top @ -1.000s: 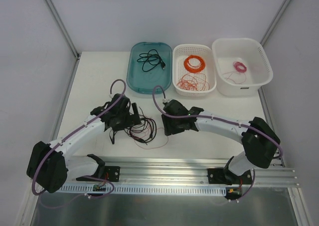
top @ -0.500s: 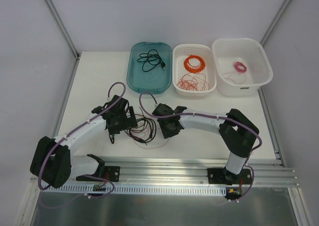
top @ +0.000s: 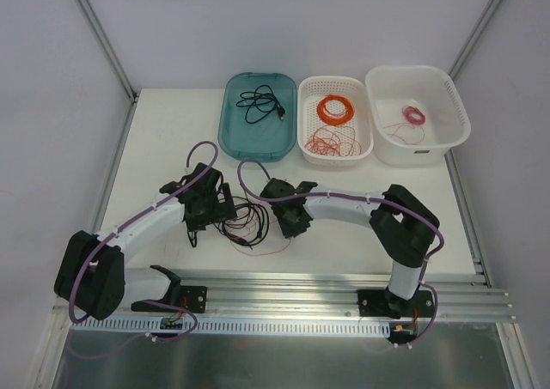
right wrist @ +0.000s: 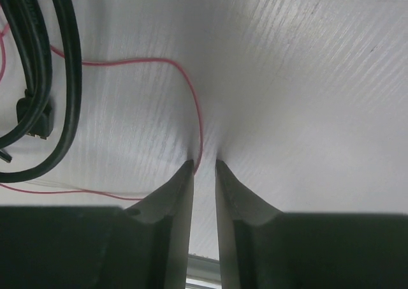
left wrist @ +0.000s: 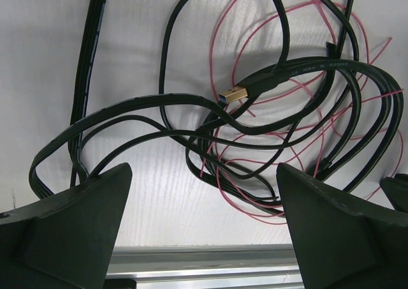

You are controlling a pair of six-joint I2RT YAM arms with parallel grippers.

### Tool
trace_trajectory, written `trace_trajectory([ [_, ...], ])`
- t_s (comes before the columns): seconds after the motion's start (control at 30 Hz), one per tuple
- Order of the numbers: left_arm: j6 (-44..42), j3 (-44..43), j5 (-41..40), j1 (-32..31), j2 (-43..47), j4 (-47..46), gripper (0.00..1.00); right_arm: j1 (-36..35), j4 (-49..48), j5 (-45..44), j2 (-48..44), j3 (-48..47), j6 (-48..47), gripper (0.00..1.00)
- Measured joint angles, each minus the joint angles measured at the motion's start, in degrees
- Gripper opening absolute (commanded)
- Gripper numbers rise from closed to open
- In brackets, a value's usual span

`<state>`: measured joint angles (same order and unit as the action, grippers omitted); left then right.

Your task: Untangle the cables

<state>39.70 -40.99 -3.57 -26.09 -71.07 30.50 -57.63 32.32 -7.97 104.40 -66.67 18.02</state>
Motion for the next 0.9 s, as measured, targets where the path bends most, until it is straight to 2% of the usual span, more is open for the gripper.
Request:
trace_trajectory([
  [0.1, 0.0, 0.0, 0.0, 0.3, -0.2, 0.0, 0.99, 0.0, 0.7, -0.2, 0.5, -0.6, -0.1, 0.08],
  [0.13, 0.0, 0.0, -0.1, 0.5, -0.2, 0.0, 0.99, 0.0, 0.8, -0.3, 0.6, -0.8, 0.0, 0.01],
  [0.5, 0.0, 0.0, -0.5, 2.2, -0.3, -0.1, 0.99, 1.8, -0.3, -1.3, -1.7, 1.9, 1.3, 0.01],
  [0.73, -0.1, 0.7, -0.6, 3.7, -1.0, -0.2, 0.99, 14.4, 1.8, -4.5, -10.5, 11.3, 0.5, 0.01],
  [0.9, -0.2, 0.7, -0.6, 5.0, -1.0, -0.2, 0.99, 24.1, 4.8, -7.1, -18.0, 14.1, -2.2, 0.01],
])
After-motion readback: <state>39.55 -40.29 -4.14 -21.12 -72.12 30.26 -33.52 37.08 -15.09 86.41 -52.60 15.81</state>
